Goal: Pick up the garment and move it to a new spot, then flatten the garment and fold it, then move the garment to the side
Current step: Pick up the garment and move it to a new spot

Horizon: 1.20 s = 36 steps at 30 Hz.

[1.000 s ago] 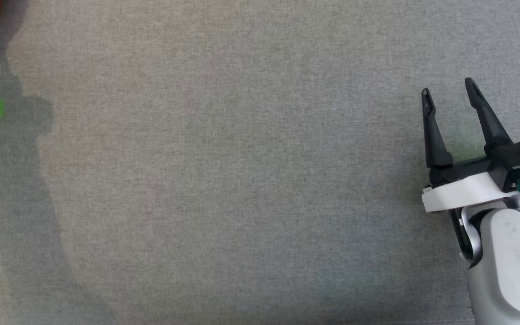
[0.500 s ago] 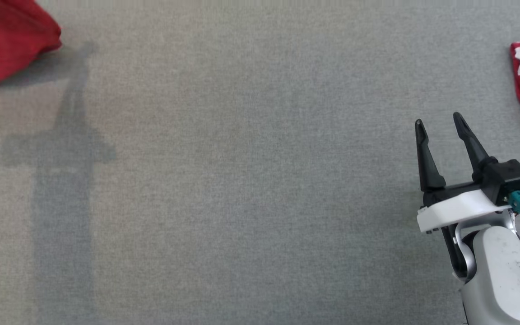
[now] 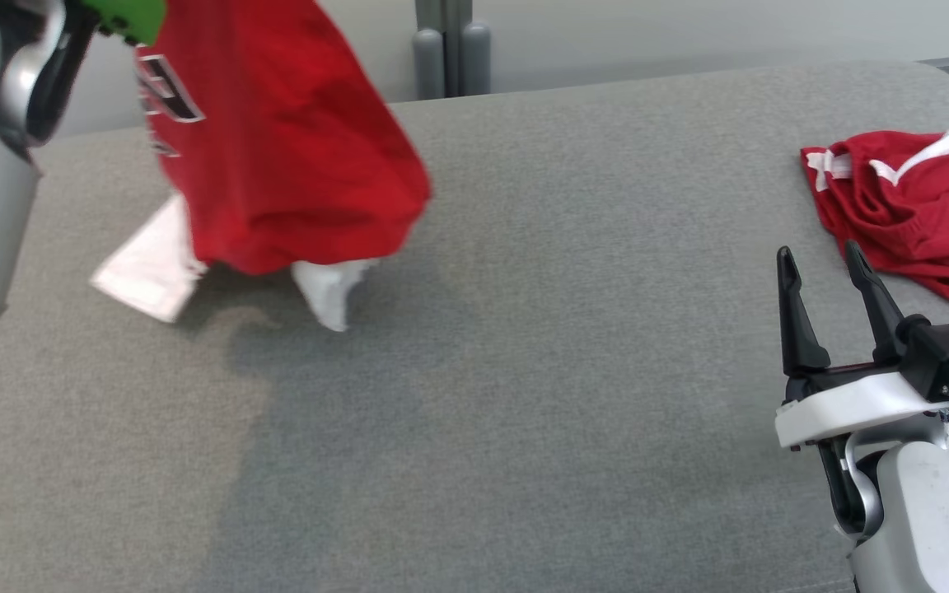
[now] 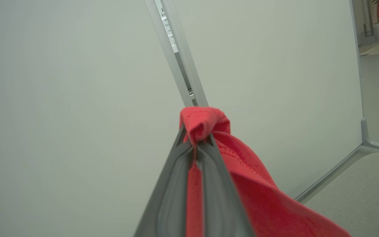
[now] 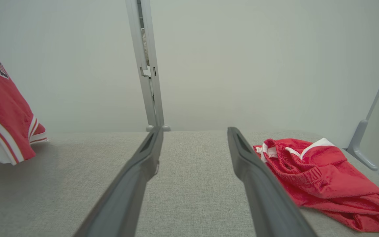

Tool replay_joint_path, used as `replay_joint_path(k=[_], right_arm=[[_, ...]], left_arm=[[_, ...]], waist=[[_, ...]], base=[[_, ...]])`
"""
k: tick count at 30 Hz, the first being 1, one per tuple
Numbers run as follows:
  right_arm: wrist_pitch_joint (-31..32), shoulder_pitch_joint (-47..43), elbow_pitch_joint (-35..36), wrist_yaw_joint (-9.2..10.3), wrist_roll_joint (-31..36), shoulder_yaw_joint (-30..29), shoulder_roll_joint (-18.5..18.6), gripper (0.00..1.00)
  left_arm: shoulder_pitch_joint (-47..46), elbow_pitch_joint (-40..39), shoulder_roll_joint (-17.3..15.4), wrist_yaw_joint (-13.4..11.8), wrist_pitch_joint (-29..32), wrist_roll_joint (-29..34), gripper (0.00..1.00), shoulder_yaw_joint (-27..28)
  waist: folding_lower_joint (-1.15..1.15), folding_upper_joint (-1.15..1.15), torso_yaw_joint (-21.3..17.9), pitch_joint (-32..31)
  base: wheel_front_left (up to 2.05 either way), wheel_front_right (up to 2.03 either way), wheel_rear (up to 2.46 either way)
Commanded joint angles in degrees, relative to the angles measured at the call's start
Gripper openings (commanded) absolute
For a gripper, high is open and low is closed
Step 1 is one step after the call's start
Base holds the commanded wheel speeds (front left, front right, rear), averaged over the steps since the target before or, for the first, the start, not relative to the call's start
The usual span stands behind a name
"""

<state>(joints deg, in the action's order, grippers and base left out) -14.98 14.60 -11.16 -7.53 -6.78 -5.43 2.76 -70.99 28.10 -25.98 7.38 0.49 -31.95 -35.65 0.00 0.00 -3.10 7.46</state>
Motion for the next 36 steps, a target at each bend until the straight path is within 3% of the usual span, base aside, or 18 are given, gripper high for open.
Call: replay_joint_path(k=[1,7,14,22,33,34,35,36], right_arm=[[-0.21,-0.69,0.13,0.09,-0.47,-0.31,0.19,1.0],[-0.21,-1.19,0.39,0.09,-0.69,-1.27,0.18,1.0],[-0.22,-1.47,0.9,0.09,-0.21,-3.15,0.17,1.0],[-0.22,0.93,1.83,0.09,-0.99,-2.07,0.17,1.0],[-0.22,3.9,2.72,0.09,-0.34,-0.53,0.18,1.0],[-0.22,4.12,2.78,0.09,-0.3,-0.41,0.18,1.0],[-0.22,4.25,2.8,0.09,-0.27,-0.31,0.18,1.0],[-0.22,4.45,2.81,0.09,-0.23,-0.17,0.18,1.0]], left_arm=[[-1.57,-1.02,1.5,0.18,-0.64,-1.21,0.0,-0.13],[-2.62,-6.45,4.75,0.17,-1.78,-6.63,0.0,-0.41],[4.4,-7.78,2.45,-0.23,-0.22,-12.92,0.0,1.33],[15.45,2.2,-3.47,-1.34,-1.1,-11.85,0.0,-0.3],[16.93,14.51,-4.28,-2.99,-8.61,-11.0,0.0,1.05],[16.4,15.36,-4.1,-3.02,-9.16,-10.97,0.13,1.1],[15.95,15.96,-3.92,-3.06,-9.57,-10.92,0.4,1.15],[15.56,16.63,-3.63,-3.07,-10.15,-10.89,0.88,1.22]], waist=[[0.0,0.0,-2.91,-1.87],[0.0,0.0,-4.55,-1.75],[0.0,0.0,-4.72,-0.46],[0.0,0.0,-5.44,5.32],[0.0,0.0,-6.68,13.46],[0.0,0.0,-6.71,14.01],[0.0,0.0,-6.7,14.37],[0.0,0.0,-6.64,14.74]], base=[[0.0,0.0,0.0],[0.0,0.0,0.0],[0.0,0.0,0.0],[0.0,0.0,0.0],[0.0,0.0,0.0],[0.0,0.0,0.0],[0.0,0.0,0.0],[0.0,0.0,0.0]])
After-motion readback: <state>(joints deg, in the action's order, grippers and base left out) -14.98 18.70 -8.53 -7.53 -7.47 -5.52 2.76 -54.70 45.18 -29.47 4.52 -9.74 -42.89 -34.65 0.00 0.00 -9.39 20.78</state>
